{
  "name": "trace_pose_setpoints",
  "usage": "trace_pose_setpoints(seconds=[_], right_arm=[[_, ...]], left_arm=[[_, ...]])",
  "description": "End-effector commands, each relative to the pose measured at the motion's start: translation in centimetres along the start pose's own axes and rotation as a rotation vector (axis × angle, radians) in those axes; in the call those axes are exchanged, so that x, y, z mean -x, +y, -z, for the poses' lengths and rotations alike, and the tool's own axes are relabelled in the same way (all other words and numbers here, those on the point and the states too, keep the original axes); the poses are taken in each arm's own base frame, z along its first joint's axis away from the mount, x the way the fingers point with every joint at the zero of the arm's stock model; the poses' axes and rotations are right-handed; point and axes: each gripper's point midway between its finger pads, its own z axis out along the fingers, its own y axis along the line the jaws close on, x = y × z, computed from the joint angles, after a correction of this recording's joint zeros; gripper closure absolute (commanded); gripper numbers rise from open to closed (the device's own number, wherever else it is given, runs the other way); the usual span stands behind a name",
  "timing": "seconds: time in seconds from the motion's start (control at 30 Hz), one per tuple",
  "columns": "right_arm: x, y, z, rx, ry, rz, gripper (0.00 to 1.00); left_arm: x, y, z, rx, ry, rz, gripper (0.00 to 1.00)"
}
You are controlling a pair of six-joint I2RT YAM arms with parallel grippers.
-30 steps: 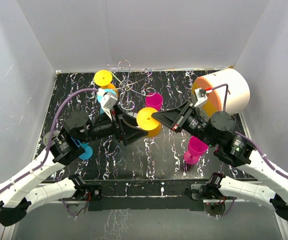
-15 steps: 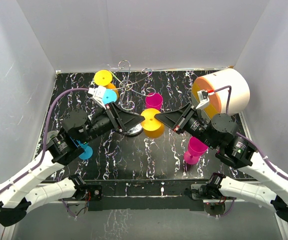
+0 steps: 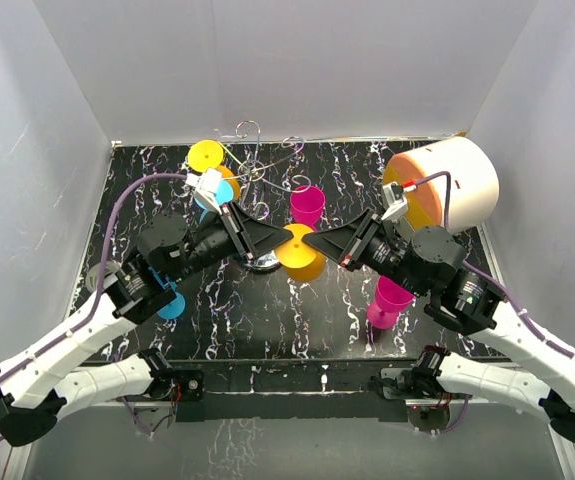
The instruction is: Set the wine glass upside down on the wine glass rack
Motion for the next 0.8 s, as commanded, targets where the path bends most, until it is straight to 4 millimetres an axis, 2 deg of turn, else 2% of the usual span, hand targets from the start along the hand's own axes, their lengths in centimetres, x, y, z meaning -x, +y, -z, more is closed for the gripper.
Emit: trace_pose_setpoints(seconds=[0.0,0.03,0.1,0.13,0.23,0.3,0.37,0.5,0.77], right_arm=[[0.7,1.9,0.2,0.075,-0.022,0.021,1.0],[0.7,1.9,0.2,0.074,-0.022,0.024,1.0],[0.8,1.7,0.3,0.069,-0.027,0.027,1.0],[0.8,1.7,0.3,0.069,-0.031,0.032,0.94],[1.4,1.5,0.6,0.057,-0.058,0.054,0.56],[1.9,1.4,0.9,0.049,-0.083,0.068,0.42],[2.5,1.4,1.4,0.047,-0.113,0.077,0.34],[4.1,0.9,2.7,0.019,-0.197,0.089,0.26],[6.3,0.4,5.2,-0.005,-0.317,0.108,0.24]], left_arm=[[1.1,-3.0,0.5,-0.083,-0.01,-0.009,0.92],[1.2,-3.0,0.5,-0.081,-0.013,-0.008,1.0],[1.4,-2.8,0.3,-0.062,-0.023,-0.001,1.0],[1.6,-2.7,0.2,-0.051,-0.026,0.0,1.0],[2.5,-3.0,-0.2,-0.027,-0.046,0.003,1.0],[3.1,-3.3,-0.6,-0.021,-0.062,0.014,1.0],[3.7,-3.2,-1.0,-0.002,-0.086,0.029,1.0],[4.7,-2.0,-1.4,0.063,-0.141,0.051,1.0],[6.6,0.5,-1.8,0.147,-0.266,0.067,1.0]])
